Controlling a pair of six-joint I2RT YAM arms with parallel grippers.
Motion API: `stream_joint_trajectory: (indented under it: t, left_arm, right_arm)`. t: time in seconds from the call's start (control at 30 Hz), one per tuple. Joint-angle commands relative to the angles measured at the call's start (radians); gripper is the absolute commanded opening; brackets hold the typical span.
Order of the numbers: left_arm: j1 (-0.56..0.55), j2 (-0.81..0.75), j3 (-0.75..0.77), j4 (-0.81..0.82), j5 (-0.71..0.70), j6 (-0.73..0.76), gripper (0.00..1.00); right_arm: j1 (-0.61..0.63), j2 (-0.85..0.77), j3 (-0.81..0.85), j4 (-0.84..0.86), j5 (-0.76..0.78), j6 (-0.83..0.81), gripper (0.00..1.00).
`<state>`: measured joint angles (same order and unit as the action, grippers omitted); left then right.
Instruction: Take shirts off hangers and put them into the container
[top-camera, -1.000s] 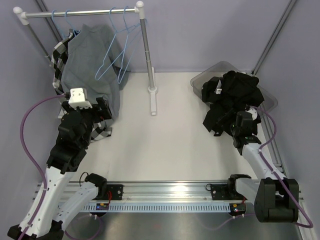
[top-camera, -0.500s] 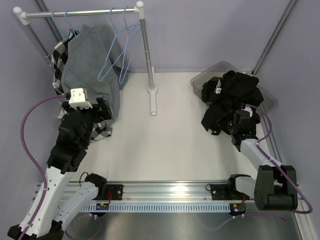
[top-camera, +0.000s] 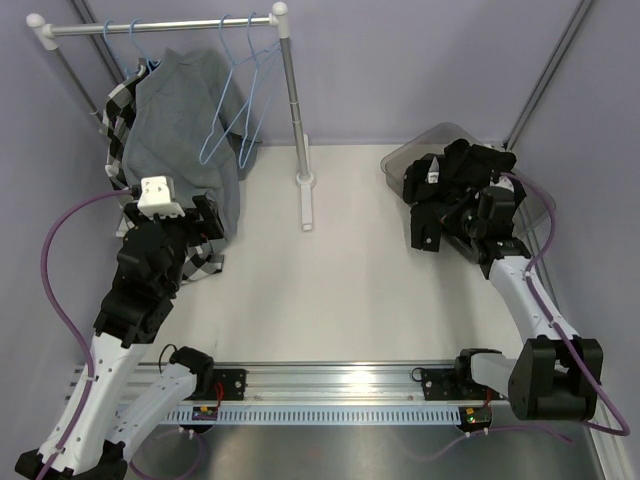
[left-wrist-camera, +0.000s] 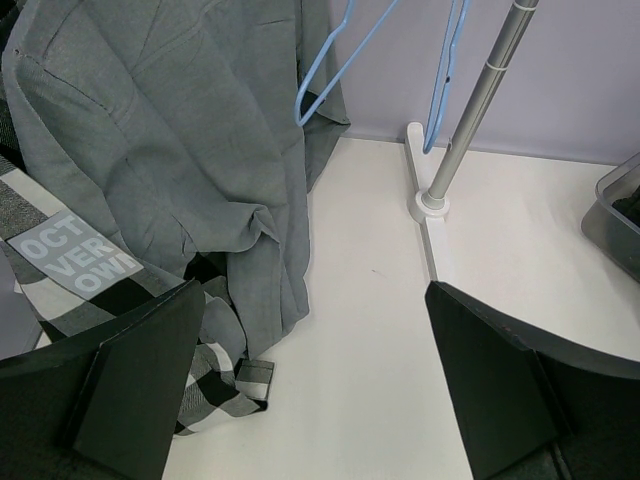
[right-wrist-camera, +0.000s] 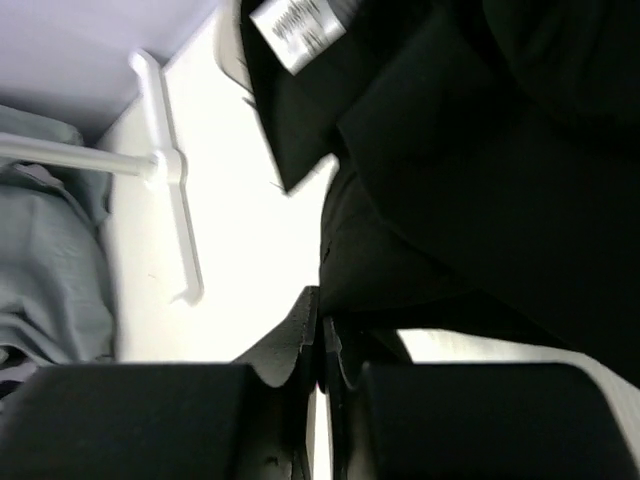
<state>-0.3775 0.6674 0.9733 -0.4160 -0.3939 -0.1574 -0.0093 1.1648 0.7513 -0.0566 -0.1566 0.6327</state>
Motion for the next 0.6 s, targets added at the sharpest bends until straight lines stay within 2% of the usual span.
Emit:
stream_joint_trajectory:
  t: [0.0, 0.13, 0.4, 0.57]
  left_arm:
    - [0.005, -0.008, 0.002, 0.057, -0.003, 0.001, 0.99]
    - [0.005, -0.011, 0.002, 0.057, -0.003, 0.002, 0.99]
    - [0.005, -0.009, 0.001, 0.057, -0.008, 0.005, 0.99]
    - [0.005, -0.008, 0.001, 0.057, -0.014, 0.009, 0.99]
  right_arm:
    - [0.0, 0.028, 0.153, -0.054, 0.009, -0.008, 0.06]
    - [-0.001, 0.116, 0.288, -0.072, 0.1, 0.027, 0.0]
    - [-0.034, 0.387, 0.589, -0.084, 0.259, 0.074, 0.0]
    - [-0.064, 0.561, 0.739, -0.153, 0.315, 0.024, 0.0]
